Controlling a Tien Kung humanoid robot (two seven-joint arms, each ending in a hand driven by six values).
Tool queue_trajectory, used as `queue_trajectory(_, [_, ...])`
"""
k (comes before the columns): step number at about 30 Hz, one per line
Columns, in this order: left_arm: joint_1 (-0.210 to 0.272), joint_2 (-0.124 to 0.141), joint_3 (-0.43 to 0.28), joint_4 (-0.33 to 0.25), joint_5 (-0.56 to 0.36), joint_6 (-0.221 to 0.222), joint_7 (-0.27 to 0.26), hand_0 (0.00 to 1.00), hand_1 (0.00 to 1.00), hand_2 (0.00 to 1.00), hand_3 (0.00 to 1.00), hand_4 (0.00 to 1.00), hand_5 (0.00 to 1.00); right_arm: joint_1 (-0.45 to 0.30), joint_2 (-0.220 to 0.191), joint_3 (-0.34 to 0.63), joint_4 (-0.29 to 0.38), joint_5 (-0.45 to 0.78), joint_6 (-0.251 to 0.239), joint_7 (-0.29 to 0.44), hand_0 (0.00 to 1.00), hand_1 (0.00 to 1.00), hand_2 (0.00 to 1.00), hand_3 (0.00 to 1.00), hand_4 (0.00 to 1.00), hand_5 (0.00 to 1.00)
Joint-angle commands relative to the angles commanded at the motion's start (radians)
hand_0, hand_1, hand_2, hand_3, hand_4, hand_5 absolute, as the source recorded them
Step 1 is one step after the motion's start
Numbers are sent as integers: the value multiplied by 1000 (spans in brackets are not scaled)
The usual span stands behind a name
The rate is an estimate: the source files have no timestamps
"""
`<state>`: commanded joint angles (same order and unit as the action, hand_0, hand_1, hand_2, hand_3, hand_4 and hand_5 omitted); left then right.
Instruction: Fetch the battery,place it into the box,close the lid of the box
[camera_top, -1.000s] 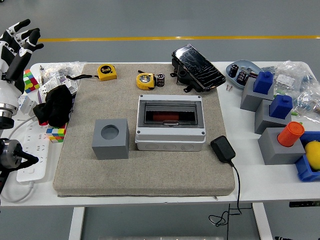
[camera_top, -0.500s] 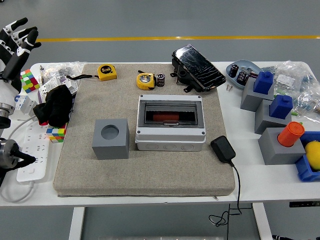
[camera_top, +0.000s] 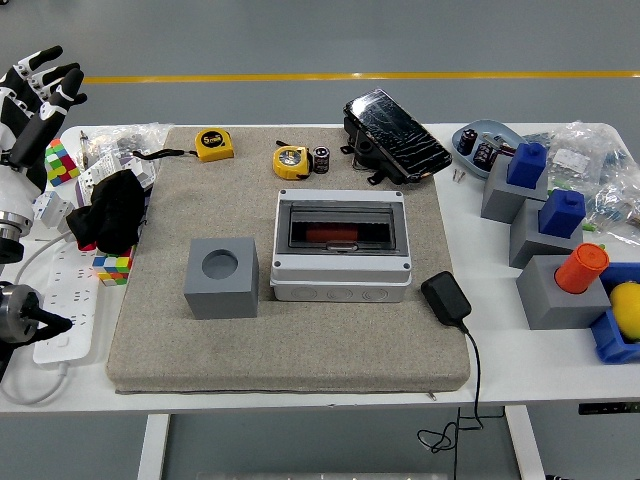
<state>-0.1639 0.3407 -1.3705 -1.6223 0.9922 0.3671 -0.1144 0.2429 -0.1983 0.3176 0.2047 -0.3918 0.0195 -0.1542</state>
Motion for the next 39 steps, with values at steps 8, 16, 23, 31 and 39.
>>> queue_trajectory(8, [-1, 0, 4, 0, 2, -3, 7, 601, 739, 701, 741, 998, 468, 2, 1, -2, -1, 4, 1, -1, 669, 659, 622, 533, 903, 492])
queue_trajectory(16, [-1, 0, 5, -1, 4, -4, 12, 600, 741, 702, 742, 998, 467, 5, 2, 3, 1, 3, 0, 1, 669, 659, 622, 533, 902, 490])
queue_trajectory(23, [-2, -2, 3, -4, 7, -5, 15, 601, 742, 703, 742, 998, 470, 5, -1, 0, 0, 10, -1, 2, 669, 659, 622, 534, 903, 490])
queue_trajectory(31, [-4, -1, 0, -2, 5, -5, 17, 600, 742, 706, 743, 998, 482, 13, -4, 3, 0, 6, -1, 2, 668, 659, 622, 533, 902, 491])
queue_trajectory(39, [-14, -7, 17, 12, 1, -10, 24, 600, 742, 706, 743, 998, 486, 8, -7, 13, -1, 9, -2, 4, 668, 659, 622, 533, 902, 491])
